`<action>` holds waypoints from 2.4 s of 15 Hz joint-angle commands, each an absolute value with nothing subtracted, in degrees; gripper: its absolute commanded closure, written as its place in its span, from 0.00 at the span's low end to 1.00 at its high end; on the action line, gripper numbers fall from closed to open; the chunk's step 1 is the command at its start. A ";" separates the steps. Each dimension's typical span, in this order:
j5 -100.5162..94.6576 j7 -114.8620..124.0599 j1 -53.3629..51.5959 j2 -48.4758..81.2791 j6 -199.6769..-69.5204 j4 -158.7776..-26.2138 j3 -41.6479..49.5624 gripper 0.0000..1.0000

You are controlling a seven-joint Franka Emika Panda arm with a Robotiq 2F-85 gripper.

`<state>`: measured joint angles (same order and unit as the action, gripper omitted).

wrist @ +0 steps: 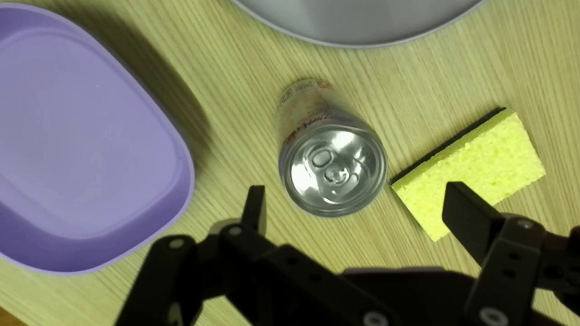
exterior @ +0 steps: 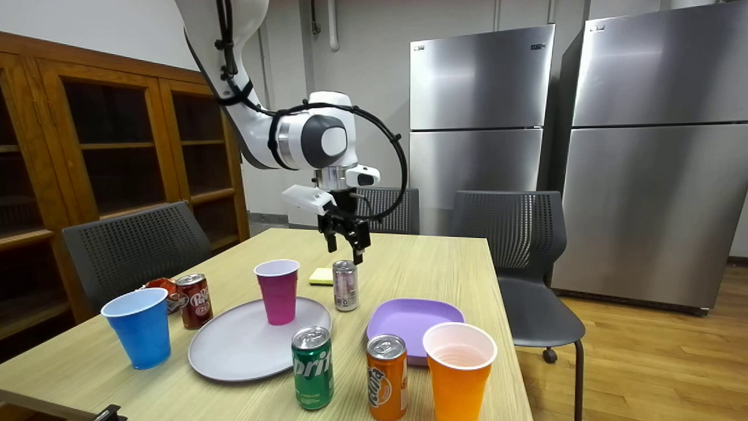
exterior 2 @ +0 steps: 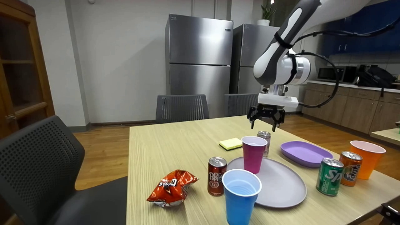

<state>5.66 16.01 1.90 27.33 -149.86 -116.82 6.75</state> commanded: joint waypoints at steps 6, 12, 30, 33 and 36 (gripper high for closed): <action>5.52 16.25 1.92 31.82 -147.03 -111.89 6.98 0.00; 5.33 16.29 1.72 31.82 -146.62 -112.71 7.09 0.00; 7.71 16.18 3.03 24.17 -146.90 -119.11 7.07 0.62; 8.12 16.83 3.54 21.81 -147.39 -121.33 8.19 0.62; 8.27 17.49 4.44 20.01 -147.57 -122.88 9.64 0.62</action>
